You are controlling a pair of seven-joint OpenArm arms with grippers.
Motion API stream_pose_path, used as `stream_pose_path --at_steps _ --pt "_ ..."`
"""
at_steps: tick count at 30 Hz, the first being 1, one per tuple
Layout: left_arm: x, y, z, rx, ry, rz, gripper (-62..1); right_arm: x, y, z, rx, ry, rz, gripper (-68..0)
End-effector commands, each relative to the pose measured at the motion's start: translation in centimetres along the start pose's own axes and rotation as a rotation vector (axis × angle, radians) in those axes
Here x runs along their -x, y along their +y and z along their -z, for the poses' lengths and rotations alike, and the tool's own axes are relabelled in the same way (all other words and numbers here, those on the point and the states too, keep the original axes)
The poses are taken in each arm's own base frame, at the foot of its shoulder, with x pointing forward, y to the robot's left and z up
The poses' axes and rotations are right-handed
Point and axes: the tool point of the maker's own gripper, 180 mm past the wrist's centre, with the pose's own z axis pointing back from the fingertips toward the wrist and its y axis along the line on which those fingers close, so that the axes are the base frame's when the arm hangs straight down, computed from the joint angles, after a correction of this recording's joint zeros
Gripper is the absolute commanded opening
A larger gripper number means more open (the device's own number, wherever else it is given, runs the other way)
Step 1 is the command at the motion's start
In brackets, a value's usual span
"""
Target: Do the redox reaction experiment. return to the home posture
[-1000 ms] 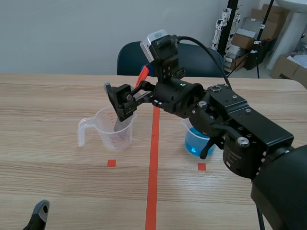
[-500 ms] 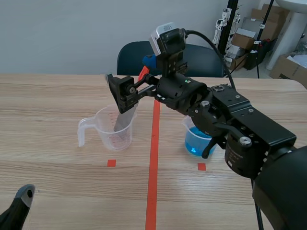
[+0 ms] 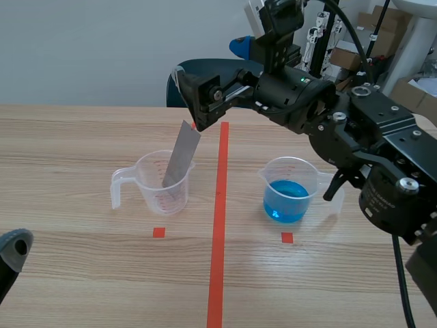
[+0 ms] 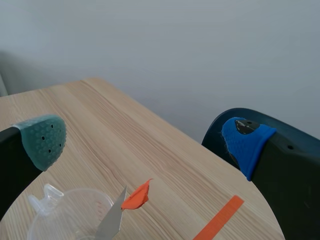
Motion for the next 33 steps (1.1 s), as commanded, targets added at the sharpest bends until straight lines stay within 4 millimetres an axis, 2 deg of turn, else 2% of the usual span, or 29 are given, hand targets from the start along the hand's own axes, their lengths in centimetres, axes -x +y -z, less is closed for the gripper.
stream_pose_path --at_steps 1,7,12,22,28,33 --pt "-0.8 0.0 -0.1 -0.025 -0.027 0.01 1.4 -1.7 -0.7 -0.5 0.011 -0.039 -0.027 0.4" --pt "-1.9 -0.8 -0.2 -0.037 -0.025 0.028 1.4 -3.8 -1.3 -2.7 0.044 -0.043 -0.081 0.4" --pt "-1.6 -1.3 0.0 -0.029 0.071 0.032 1.4 -4.5 -1.2 -4.7 0.057 -0.031 -0.121 0.4" --pt "-5.2 -2.4 1.2 0.006 0.028 0.082 1.4 -2.9 -0.4 -9.2 0.09 0.049 -0.141 0.4" --pt "-5.4 -3.2 1.6 0.081 0.031 0.13 1.4 -2.0 -1.1 -11.6 0.16 0.084 -0.145 0.4" --pt "-5.4 -2.6 2.2 0.054 0.04 0.153 1.4 -2.0 -1.4 -13.5 0.178 0.121 -0.184 0.4"
